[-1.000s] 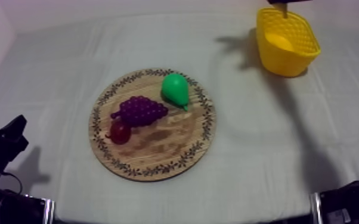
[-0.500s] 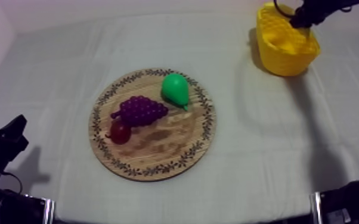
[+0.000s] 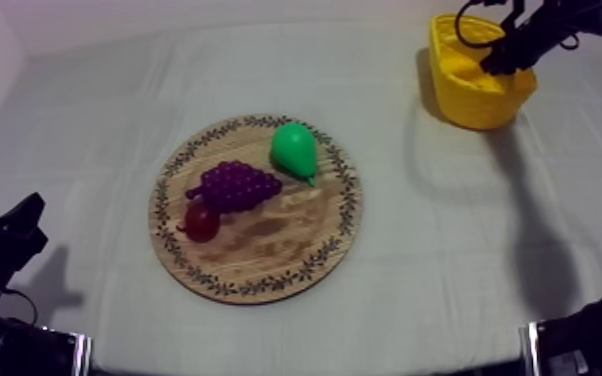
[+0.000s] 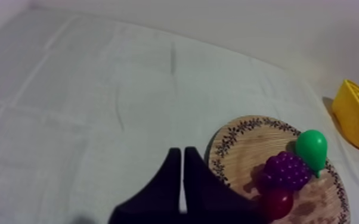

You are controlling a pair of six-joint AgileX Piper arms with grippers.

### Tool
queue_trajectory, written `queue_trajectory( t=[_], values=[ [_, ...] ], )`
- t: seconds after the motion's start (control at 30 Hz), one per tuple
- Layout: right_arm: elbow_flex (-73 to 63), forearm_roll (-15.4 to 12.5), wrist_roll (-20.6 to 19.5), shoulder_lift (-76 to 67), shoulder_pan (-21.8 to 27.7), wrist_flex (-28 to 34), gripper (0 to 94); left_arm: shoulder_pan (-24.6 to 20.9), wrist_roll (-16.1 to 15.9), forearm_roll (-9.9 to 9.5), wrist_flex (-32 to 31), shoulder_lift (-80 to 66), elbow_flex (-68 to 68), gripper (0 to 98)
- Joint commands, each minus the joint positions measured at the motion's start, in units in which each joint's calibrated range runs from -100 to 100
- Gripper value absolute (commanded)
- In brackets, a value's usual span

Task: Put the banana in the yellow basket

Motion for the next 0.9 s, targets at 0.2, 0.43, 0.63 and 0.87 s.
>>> queue_trajectory(
  t=[0.2, 0.43, 0.63, 0.87],
  values=[
    [-3.2, -0.2, -1.1, 1.1, -0.1, -1.0, 33.7, 0.0, 0.0, 0.04, 0.0, 0.0, 0.0, 0.1],
    [-1.1, 2.4, -4.8, 0.2, -0.2, -5.1, 39.3, 0.0, 0.0, 0.04, 0.0, 0.0, 0.0, 0.1],
    [2.1, 2.9, -6.5, -3.2, 0.0, -7.5, 10.6, 0.0, 0.0, 0.04, 0.0, 0.0, 0.0, 0.1],
    [9.1, 0.1, -5.5, -11.7, 0.4, -7.9, 1.6, 0.0, 0.0, 0.04, 0.0, 0.0, 0.0, 0.1]
  ],
)
